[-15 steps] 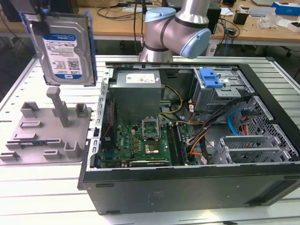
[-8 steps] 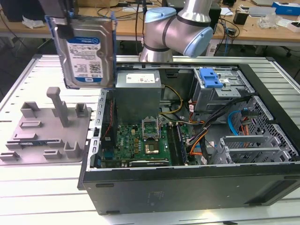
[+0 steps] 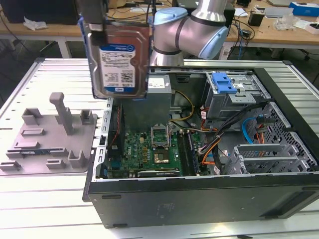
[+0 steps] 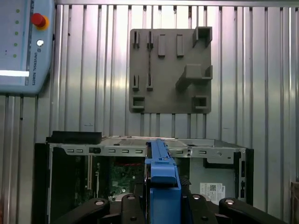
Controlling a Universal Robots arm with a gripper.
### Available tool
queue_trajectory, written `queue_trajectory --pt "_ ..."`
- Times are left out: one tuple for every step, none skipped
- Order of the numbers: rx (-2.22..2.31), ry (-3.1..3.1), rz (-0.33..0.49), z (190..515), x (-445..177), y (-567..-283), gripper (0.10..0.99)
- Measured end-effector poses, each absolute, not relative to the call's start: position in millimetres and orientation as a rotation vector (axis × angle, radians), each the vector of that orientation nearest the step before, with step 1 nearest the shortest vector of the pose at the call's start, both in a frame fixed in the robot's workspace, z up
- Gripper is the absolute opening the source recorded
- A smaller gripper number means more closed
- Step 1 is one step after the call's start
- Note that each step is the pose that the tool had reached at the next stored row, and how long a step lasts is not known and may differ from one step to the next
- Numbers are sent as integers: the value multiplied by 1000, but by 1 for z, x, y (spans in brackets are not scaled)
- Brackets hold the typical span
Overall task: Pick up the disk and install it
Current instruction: 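Pick up the disk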
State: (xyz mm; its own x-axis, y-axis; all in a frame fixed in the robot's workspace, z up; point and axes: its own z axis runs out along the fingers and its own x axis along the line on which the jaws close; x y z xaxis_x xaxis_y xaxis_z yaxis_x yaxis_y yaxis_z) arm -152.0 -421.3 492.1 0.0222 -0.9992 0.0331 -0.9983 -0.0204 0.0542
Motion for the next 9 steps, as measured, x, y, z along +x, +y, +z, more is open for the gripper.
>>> queue_trajectory --pt "2201 -2154 -22 492 -148 -423 369" --pt "2201 -2154 -22 492 -143 -424 369" --pt "2201 -2154 -22 492 -135 -427 369" --pt "2201 -2154 -22 492 -131 -428 369" --pt "2201 -2154 -22 492 -126 -430 369" --pt "2201 -2154 -22 492 -118 -433 369" --pt "2201 -2154 -22 492 -112 -435 369" --pt "2201 -2154 -22 492 -107 -437 369" --pt "2201 -2154 -22 492 -98 -440 369"
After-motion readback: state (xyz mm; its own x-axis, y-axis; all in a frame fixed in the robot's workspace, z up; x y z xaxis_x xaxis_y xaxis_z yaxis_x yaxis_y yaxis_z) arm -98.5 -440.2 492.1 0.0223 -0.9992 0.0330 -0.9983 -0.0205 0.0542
